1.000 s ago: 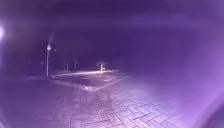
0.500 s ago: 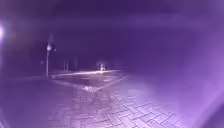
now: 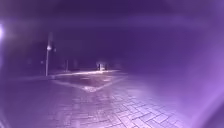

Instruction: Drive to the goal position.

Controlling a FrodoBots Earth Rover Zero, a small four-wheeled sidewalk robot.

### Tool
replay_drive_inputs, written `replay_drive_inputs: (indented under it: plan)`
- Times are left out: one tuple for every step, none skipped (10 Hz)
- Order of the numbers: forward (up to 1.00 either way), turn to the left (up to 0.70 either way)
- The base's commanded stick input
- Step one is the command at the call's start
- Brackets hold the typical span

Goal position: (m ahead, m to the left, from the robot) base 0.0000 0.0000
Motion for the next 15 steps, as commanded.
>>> replay_drive_inputs:
  plan:
    - [0.00,-0.70]
    - [0.00,-0.70]
    - [0.00,-0.70]
    - [0.00,-0.70]
    - [0.00,-0.70]
    - [0.00,-0.70]
    - [0.00,-0.70]
    - [0.00,-0.70]
    - [0.00,-0.70]
    - [0.00,-0.48]
    - [0.00,0.00]
    - [0.00,0.00]
    - [0.00,0.00]
    - [0.00,0.00]
    - [0.00,0.00]
